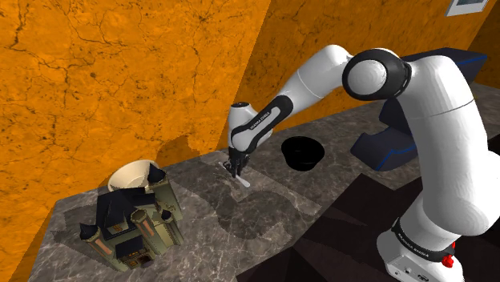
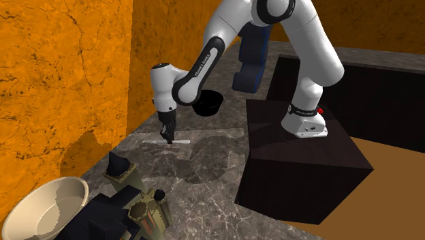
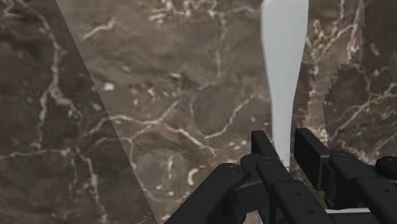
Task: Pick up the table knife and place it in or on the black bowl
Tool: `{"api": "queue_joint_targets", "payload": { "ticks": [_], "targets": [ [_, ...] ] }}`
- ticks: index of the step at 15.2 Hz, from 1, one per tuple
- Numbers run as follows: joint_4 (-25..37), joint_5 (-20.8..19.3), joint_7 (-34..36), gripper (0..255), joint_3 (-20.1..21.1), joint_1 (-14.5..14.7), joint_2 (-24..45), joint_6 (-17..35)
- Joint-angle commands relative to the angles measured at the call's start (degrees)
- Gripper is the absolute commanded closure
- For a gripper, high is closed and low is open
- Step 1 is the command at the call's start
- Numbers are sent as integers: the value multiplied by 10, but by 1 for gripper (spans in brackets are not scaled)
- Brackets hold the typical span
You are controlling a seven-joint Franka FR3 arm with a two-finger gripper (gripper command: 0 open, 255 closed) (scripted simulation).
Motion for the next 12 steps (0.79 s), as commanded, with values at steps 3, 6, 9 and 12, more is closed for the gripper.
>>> {"api": "queue_joint_targets", "payload": {
  "ticks": [3, 6, 9, 12],
  "targets": [
    [-9, 7, -2, 255, 7, -7, -28, -19],
    [-11, 11, -3, 255, 11, -10, -45, -34],
    [-11, 16, -4, 255, 16, -14, -62, -50],
    [-11, 21, -5, 255, 20, -17, -78, -66]
  ]
}}
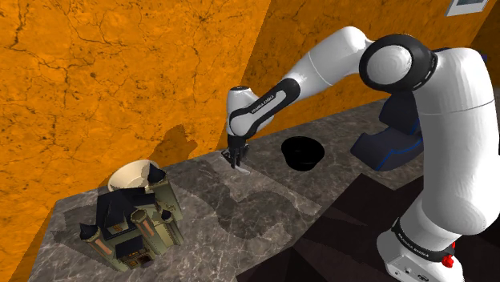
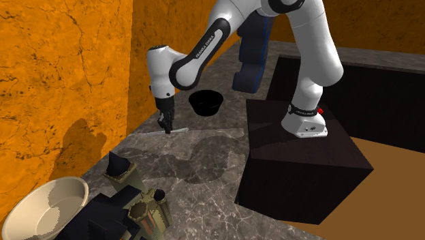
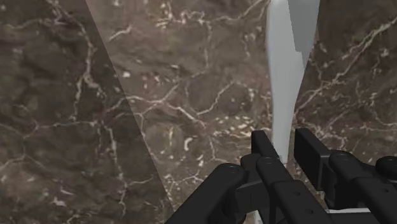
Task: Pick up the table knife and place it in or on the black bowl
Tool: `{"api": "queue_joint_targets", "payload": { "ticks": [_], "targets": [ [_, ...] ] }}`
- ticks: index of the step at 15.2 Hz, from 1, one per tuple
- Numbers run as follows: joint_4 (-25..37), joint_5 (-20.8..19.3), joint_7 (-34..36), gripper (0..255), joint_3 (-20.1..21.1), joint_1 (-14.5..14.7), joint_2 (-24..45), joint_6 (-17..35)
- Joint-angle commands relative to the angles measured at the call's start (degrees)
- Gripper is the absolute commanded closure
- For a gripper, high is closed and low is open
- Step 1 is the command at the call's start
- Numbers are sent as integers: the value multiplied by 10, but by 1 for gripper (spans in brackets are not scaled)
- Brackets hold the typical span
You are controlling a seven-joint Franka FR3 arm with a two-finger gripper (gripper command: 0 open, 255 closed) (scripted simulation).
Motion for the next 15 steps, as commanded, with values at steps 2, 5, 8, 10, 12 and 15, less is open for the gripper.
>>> {"api": "queue_joint_targets", "payload": {
  "ticks": [2, 5, 8, 10, 12, 15],
  "targets": [
    [0, 5, -1, 255, 4, -4, -17, -17],
    [3, 10, -2, 255, 8, -7, -32, -34],
    [7, 15, -3, 255, 11, -9, -46, -52],
    [10, 18, -4, 255, 13, -11, -55, -63],
    [-9, 25, -17, 255, 14, -23, -72, -62],
    [-65, 44, -58, 255, 15, -58, -112, -49]
  ]
}}
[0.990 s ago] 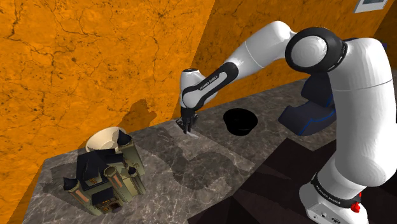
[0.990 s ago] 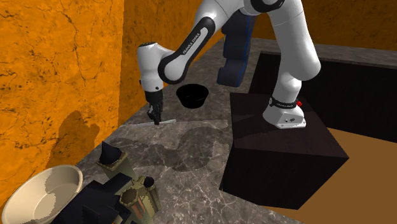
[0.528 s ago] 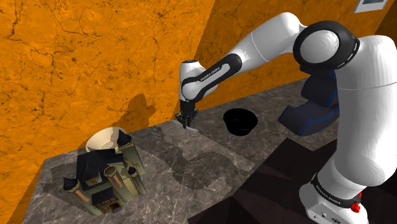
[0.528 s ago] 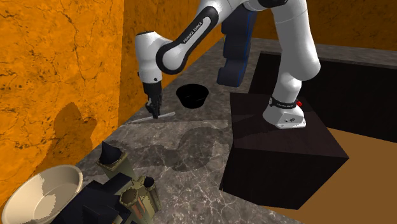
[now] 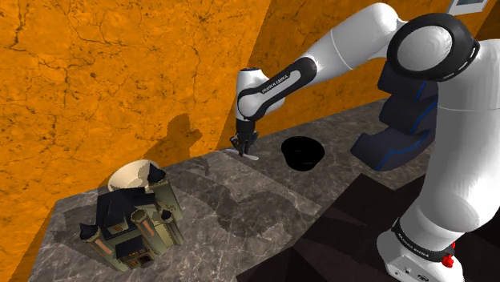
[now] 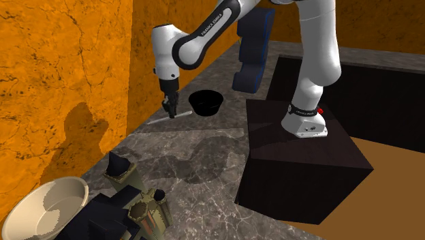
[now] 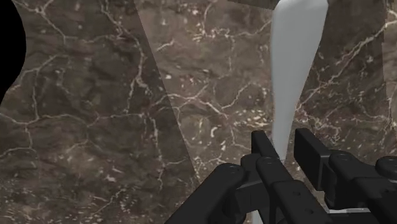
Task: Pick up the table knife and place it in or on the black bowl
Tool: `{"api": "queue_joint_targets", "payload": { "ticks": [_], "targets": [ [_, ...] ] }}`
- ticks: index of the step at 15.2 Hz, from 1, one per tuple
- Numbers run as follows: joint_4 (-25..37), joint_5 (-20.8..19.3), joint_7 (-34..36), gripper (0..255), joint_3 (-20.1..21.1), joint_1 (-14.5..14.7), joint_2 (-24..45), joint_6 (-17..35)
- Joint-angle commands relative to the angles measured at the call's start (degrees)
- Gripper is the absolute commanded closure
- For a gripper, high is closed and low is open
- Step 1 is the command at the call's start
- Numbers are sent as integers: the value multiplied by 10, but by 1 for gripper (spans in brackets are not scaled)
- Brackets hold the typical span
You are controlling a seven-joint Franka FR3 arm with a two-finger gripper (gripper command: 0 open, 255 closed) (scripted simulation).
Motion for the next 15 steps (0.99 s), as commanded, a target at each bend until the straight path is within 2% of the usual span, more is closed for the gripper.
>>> {"api": "queue_joint_targets", "payload": {
  "ticks": [1, 8, 15],
  "targets": [
    [-34, 14, -28, 255, 1, -23, -29, 3],
    [-133, 59, -136, 255, -13, -94, -109, 15],
    [-199, 89, -248, 255, -45, -155, -169, 10]
  ]
}}
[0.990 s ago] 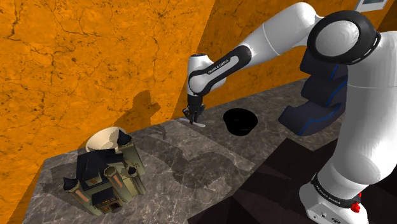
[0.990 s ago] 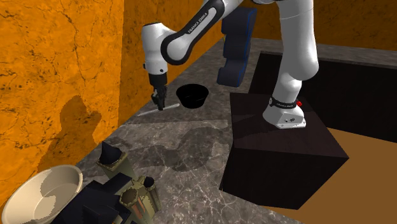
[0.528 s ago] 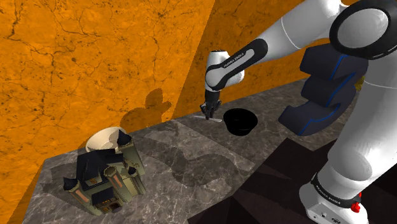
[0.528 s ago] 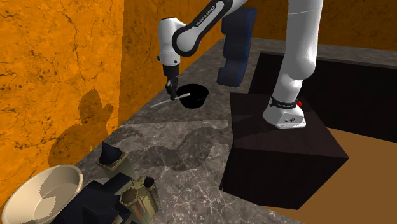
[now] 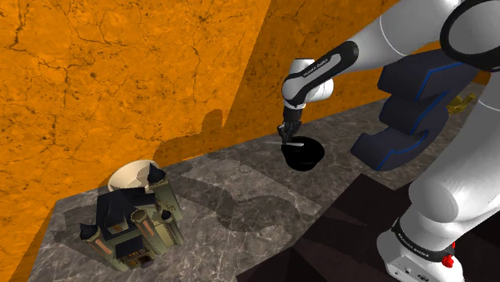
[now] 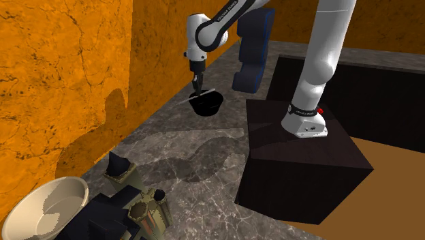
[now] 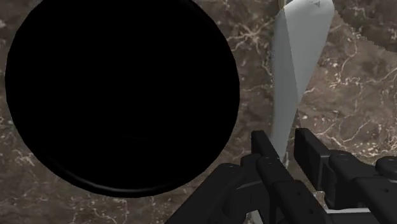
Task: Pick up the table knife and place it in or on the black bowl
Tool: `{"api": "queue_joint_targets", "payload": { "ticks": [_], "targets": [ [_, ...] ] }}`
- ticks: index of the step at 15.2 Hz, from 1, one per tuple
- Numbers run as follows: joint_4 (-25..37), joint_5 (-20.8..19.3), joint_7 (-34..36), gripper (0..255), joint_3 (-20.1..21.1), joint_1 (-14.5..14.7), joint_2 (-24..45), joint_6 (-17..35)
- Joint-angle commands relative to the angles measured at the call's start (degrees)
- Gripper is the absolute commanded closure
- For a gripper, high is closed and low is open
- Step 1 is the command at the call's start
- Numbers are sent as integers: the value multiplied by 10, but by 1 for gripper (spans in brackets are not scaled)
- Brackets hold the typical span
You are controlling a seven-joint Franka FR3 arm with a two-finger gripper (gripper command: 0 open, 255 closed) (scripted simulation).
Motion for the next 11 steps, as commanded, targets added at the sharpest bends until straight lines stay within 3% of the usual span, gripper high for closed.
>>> {"api": "queue_joint_targets", "payload": {
  "ticks": [1, 8, 11],
  "targets": [
    [-14, 6, -30, 255, -10, -15, -13, -2],
    [-44, 11, -135, 255, -58, -70, -45, -19],
    [-51, 11, -137, 255, -58, -69, -29, 5]
  ]
}}
